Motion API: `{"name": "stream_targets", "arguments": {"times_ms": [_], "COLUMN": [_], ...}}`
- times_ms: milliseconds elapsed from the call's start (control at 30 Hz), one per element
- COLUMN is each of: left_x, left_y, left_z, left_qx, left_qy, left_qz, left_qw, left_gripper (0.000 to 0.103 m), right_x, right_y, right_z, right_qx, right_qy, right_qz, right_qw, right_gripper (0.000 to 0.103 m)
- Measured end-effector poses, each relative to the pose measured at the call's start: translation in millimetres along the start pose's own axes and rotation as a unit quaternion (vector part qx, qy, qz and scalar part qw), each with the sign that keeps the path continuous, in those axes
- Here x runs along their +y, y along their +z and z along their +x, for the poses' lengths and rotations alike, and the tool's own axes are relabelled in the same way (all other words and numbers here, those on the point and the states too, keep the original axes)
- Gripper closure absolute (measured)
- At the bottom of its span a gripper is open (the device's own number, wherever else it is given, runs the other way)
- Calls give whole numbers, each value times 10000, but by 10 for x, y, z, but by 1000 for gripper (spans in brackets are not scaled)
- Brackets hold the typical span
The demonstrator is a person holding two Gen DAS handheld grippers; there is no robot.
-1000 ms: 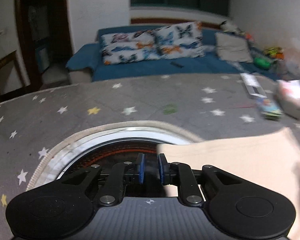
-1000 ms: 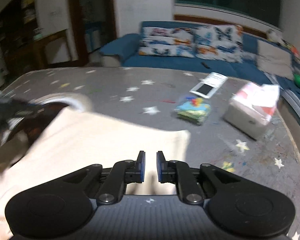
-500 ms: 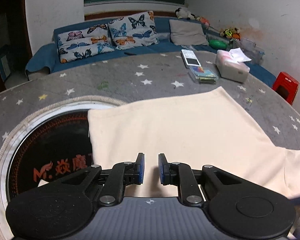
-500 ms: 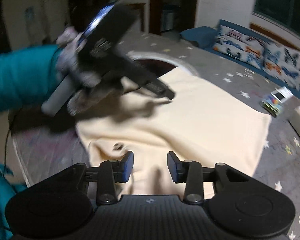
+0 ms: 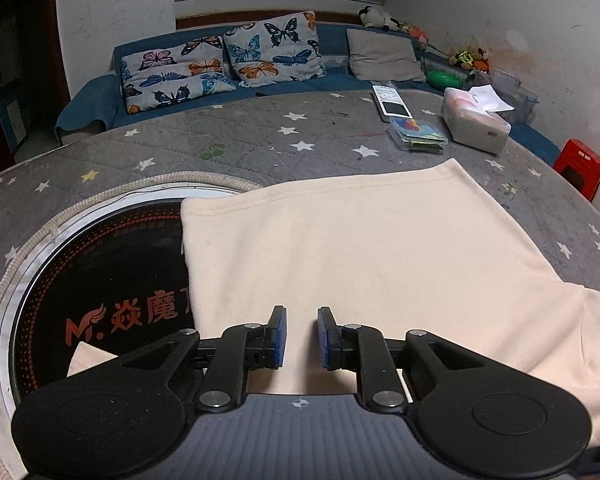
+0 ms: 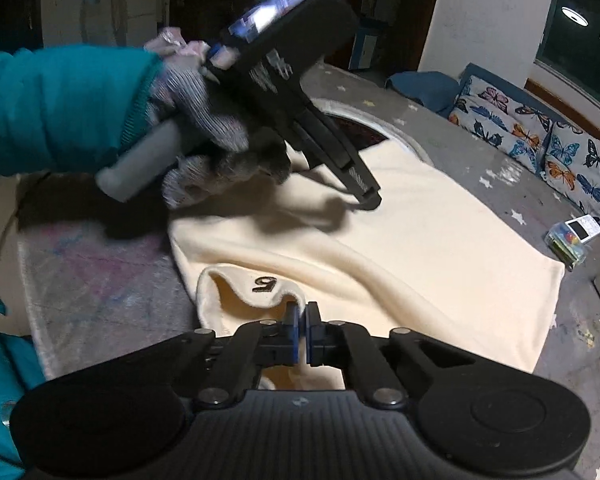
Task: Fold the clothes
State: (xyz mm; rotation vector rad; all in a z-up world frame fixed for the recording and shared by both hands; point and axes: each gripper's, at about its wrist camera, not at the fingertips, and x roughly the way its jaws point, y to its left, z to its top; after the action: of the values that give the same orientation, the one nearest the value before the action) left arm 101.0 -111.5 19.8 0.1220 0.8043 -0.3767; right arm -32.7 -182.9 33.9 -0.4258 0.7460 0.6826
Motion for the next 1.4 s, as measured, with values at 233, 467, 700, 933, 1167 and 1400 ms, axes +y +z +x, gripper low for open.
{"name": "stream_targets", "arguments": {"times_ms": [233,467,700,933,1167,1400], "left_x": [3,-31,-239,-734,-1168,-1360], "left_y": [-7,-42,-188,-395,-603,-756], "left_z": [9,-28,-398,-611,-678,-653], "left_qx": [-67,-129,-525,-645,-622,-447], "left_qy": [96,219,-55,-786,-1323,-1478], "left_qz": [22,117,319,620,1098,1331], "left_qw": [9999,9996,9981,9929,9831,9790], "left_gripper": [75,71,71,71,70,67], "right_x": [161,246,-213,-920,-1629,-2001], "right_y": [-82,-248,-370,-995,-1714,-1932], "right_z": [-224,-156,-598,-991,-1320,-1229], "right_qx": [112,390,-50,-74,-36,-211], "right_qy": [304,546,-117,-1809,-3021,-2853], "right_qz": [-122,90,1110,2468,3690,4009], "right_qw": [9994,9977,9937,9520,8789,8703], "right_gripper": [101,98,91,82,82,71]}}
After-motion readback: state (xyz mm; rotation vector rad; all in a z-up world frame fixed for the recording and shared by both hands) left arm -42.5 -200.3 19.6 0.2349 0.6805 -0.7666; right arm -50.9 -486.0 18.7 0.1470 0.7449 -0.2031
